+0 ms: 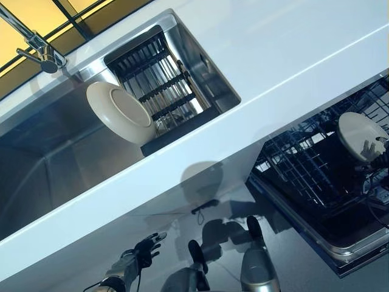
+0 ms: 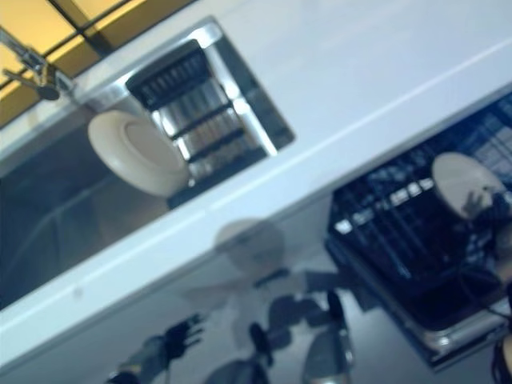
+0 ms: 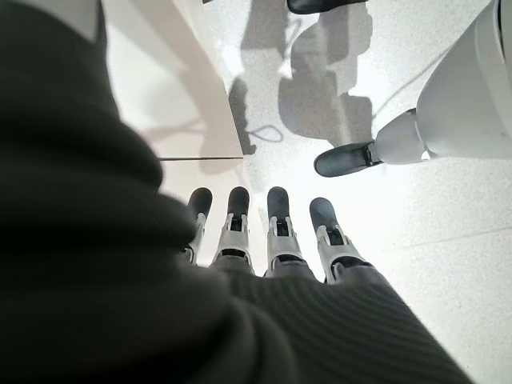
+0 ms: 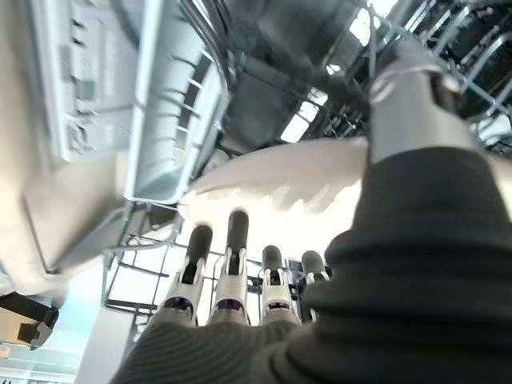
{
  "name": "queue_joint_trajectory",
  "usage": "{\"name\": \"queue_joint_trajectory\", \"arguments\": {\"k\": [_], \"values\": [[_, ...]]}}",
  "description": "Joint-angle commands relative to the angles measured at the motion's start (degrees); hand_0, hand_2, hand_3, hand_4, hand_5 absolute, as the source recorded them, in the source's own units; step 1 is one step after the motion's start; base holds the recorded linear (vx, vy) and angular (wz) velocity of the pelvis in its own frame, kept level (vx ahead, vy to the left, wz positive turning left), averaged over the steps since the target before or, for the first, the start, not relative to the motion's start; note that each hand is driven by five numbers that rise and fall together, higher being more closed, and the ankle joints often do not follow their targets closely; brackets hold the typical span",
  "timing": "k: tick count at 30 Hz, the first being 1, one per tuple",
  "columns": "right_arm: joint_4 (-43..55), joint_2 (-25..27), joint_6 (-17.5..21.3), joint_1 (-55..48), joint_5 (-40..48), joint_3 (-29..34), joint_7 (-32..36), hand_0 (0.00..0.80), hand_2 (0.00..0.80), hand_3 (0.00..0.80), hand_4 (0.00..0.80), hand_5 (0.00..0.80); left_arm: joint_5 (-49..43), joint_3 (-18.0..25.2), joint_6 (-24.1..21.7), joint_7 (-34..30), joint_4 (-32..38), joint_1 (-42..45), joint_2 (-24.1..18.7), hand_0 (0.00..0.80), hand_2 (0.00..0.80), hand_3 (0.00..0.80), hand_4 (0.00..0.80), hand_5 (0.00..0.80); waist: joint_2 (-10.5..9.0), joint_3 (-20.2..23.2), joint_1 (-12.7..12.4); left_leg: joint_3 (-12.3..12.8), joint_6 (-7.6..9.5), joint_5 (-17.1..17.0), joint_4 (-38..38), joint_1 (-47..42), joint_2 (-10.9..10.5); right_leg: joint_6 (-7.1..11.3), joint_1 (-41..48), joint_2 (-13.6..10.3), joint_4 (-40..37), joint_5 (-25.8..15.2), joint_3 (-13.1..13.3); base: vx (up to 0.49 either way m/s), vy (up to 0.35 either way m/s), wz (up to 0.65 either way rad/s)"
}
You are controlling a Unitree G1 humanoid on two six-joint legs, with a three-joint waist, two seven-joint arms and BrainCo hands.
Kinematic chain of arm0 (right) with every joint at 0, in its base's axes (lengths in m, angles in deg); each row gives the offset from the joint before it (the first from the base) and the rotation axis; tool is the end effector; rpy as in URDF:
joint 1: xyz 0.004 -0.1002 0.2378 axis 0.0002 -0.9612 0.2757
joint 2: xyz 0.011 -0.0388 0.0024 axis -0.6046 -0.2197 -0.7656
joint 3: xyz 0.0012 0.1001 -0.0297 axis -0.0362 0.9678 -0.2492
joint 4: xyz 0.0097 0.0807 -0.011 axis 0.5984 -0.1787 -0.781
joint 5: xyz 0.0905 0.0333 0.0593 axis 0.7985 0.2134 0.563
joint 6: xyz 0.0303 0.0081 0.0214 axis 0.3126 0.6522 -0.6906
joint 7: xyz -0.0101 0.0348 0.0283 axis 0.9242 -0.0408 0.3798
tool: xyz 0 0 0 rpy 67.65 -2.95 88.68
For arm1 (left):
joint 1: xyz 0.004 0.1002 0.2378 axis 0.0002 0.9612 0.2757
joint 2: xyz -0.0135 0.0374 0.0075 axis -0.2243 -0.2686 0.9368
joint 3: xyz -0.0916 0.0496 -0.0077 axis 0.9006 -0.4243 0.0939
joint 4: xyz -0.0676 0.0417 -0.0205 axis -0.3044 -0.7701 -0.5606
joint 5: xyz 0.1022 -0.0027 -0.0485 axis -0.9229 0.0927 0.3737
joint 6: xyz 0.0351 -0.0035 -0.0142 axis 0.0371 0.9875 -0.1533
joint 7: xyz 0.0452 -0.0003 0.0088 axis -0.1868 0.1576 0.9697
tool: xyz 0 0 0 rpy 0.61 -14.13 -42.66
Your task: Take plates into dishwasher
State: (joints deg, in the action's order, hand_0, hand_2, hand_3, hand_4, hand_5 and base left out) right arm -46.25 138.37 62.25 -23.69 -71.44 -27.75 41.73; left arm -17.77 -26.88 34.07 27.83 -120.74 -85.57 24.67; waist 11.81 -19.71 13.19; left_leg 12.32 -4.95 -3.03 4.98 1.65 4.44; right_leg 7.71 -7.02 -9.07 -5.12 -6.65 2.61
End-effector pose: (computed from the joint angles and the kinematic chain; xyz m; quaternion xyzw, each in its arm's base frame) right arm 0.2480 -0.4070 0.1519 -0.5933 0.2674 -0.1869 0.7359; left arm 0.1498 0.2113 -0.1068 -0.1062 0.4604 -0.0185 0.8811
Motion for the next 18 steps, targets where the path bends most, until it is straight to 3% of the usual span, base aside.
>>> {"name": "queue_joint_trajectory", "arguments": {"k": [1, 7, 13, 18], "values": [[-0.8, -0.5, -1.0, -0.7, 1.1, 1.2, -0.7, 0.0, 0.0, 0.0, 0.0, 0.0, -1.1, -0.3, -0.6, -0.3, -3.7, -1.7, -3.7, 0.0, 0.0, 0.0, 0.0, 0.0, -6.37, 3.9, -0.4, -1.2, -2.6, 2.5, 0.0, -4.7, 4.4, 1.64, -1.9, -1.4, 0.1, -1.6, 1.1, 0.028, -0.037, -0.01], [1.0, 1.3, -1.0, -3.7, 1.3, 3.5, -0.8, 0.0, 0.0, 0.0, 0.0, 0.0, -2.1, 0.8, -0.4, 0.7, -4.0, -1.0, -4.4, 0.0, 0.0, 0.0, 0.0, 0.0, -9.23, 5.3, -0.1, -0.8, -2.56, 3.0, 0.0, -5.6, 5.3, 1.83, -1.2, -0.3, 0.1, -1.6, 1.7, 0.035, -0.029, -0.01], [4.3, 4.1, -1.3, -8.6, 2.0, 7.6, -0.7, 0.0, 0.0, 0.0, 0.0, 0.0, -3.8, 3.0, 0.2, 1.7, -4.7, -0.3, -5.3, 0.0, 0.0, 0.0, 0.0, 0.0, -13.28, 7.8, 0.5, 0.1, -2.53, 3.8, 0.0, -7.0, 6.4, 1.99, -0.1, 1.1, 0.1, -1.5, 3.4, 0.056, -0.034, -0.03], [6.2, 7.5, 0.0, -12.4, 2.5, 11.1, -0.7, 0.0, 0.0, 0.0, 0.0, 0.0, -4.7, 4.3, 0.6, 1.9, -5.4, 0.4, -5.7, 0.0, 0.0, 0.0, 0.0, 0.0, -15.25, 9.8, 1.0, 1.3, -2.55, 4.0, 0.0, -8.2, 7.2, 2.14, 0.8, 1.9, 0.1, -1.3, 4.2, 0.051, -0.01, -0.05]]}}
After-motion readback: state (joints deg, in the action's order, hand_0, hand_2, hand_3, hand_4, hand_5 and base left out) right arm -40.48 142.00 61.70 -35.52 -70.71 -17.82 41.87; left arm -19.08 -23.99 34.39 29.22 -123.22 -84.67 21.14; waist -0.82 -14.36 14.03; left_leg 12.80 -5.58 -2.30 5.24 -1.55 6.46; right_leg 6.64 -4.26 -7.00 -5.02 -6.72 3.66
